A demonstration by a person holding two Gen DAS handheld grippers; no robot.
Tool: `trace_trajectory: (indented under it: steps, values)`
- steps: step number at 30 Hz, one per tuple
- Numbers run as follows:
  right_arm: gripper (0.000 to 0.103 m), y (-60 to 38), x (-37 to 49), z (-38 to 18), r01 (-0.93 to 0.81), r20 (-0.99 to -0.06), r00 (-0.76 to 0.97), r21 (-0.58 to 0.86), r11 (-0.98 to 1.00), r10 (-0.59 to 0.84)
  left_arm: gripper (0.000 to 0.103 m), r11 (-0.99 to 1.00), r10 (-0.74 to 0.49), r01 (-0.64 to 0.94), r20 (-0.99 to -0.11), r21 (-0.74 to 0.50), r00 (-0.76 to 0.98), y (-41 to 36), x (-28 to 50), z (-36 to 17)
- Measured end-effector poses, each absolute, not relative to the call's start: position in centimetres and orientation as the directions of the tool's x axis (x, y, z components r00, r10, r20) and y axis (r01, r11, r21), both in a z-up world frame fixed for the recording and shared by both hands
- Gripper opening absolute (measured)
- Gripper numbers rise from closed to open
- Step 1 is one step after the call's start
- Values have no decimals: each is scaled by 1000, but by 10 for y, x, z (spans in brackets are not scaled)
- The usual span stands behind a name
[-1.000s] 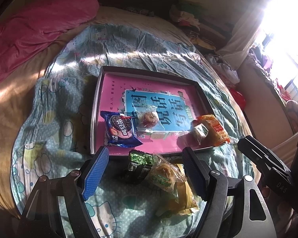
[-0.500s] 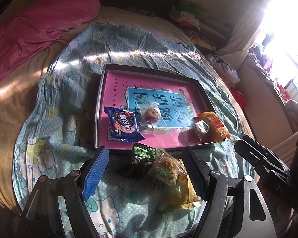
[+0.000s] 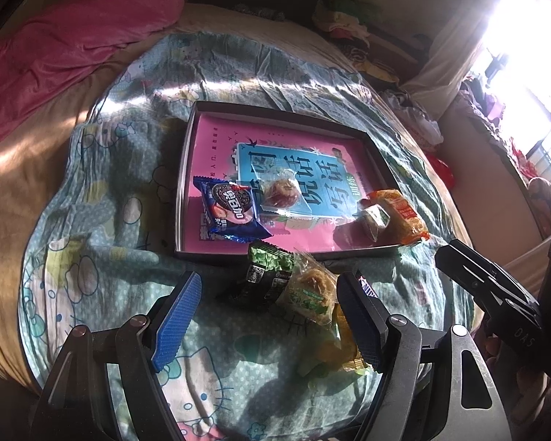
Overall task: Organize snacks
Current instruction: 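Withdraw both open tools from the tray back toward the snack pile, then grasp the clear bread bag with left tool while right tool grasps yellow-wrapped snack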
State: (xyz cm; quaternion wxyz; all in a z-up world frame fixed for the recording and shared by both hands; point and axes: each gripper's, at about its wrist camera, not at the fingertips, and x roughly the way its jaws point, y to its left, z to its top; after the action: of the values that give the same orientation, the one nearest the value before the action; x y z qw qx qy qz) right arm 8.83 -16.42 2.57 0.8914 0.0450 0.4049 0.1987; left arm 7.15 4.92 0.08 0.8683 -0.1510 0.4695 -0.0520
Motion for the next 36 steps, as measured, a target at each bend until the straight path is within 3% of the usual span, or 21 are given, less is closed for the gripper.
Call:
trace_trajectory:
  steps: [36]
  values:
    - [65,-135,65,-13,-392,-793,450,239,888,411,77,939,-281,-44,-835,-342,473,36,61,-25]
